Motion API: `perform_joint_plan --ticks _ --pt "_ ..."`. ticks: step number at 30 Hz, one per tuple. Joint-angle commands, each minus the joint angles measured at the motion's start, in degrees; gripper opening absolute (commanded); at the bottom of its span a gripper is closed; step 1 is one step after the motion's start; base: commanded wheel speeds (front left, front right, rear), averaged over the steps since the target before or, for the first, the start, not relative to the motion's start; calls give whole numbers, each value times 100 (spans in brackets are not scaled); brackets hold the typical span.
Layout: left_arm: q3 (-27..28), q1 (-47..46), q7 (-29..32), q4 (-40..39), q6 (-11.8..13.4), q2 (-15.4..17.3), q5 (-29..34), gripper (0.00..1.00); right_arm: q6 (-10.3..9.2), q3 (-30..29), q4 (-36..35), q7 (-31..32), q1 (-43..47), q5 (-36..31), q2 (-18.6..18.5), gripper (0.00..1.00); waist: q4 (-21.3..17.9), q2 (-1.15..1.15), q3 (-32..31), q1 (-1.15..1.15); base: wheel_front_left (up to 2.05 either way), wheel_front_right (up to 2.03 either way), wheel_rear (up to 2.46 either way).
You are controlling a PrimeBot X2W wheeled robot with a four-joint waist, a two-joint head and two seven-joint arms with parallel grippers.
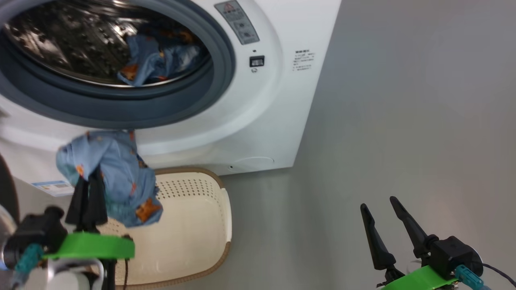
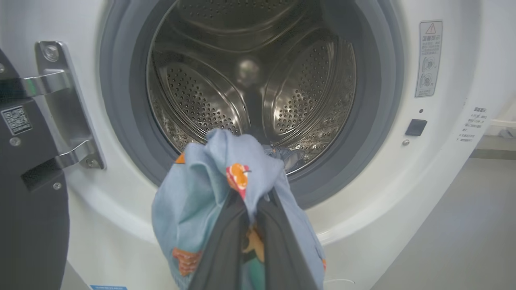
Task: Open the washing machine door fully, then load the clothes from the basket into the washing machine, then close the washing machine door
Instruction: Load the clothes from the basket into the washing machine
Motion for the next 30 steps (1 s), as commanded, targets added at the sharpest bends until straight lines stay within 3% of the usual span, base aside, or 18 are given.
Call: perform_joint_plan --ticks 1,12,30 --pt "184 -380 -36 -29 -35 167 78 0 8 194 -130 -28 -160 -47 -20 100 -169 0 218 0 0 0 0" --pt "168 -1582 -36 687 -49 504 131 0 8 299 -152 -28 -395 -3 -20 100 -527 0 687 0 0 0 0" --pt "113 -3815 -36 2433 -51 1348 260 0 8 421 -229 -28 -683 229 -20 100 -1091 0 1670 0 0 0 0"
